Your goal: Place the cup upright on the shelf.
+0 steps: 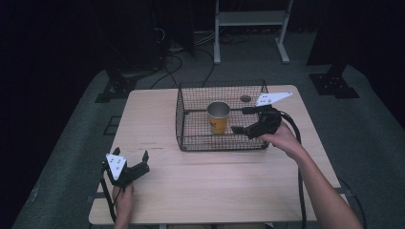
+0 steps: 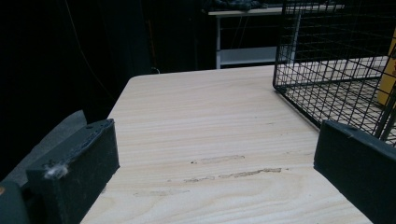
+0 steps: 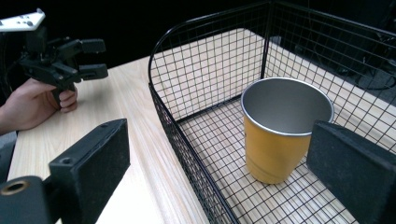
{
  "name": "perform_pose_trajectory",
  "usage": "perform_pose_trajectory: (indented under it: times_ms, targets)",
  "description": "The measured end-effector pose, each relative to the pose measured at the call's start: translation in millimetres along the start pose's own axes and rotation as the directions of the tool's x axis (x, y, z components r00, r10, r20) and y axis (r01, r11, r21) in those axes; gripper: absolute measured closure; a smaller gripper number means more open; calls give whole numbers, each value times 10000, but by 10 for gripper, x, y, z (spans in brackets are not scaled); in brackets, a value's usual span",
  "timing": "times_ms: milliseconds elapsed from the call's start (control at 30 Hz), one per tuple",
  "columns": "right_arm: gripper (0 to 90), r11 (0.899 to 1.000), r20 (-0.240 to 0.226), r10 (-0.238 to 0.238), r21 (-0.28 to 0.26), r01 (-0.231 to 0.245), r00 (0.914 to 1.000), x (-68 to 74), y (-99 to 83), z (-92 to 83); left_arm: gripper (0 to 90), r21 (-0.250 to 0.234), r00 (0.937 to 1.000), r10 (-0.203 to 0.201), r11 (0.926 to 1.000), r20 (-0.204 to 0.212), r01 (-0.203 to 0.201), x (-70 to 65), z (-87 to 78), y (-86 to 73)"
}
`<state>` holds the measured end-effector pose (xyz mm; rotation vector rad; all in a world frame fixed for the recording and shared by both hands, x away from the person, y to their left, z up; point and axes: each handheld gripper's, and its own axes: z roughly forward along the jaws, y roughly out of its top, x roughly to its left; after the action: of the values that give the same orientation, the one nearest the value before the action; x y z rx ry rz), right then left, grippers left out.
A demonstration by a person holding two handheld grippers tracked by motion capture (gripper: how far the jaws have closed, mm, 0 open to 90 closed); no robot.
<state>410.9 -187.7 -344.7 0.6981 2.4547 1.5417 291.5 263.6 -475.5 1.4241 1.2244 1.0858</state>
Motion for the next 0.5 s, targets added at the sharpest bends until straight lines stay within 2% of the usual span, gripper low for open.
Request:
perform_pose_trajectory:
  times_ms: [500]
  targets:
    - [54,9998,-35,198,-20,-198,9998,97,-294,-175,0,44,10000,44,10000,-10,-44,-1,1,0]
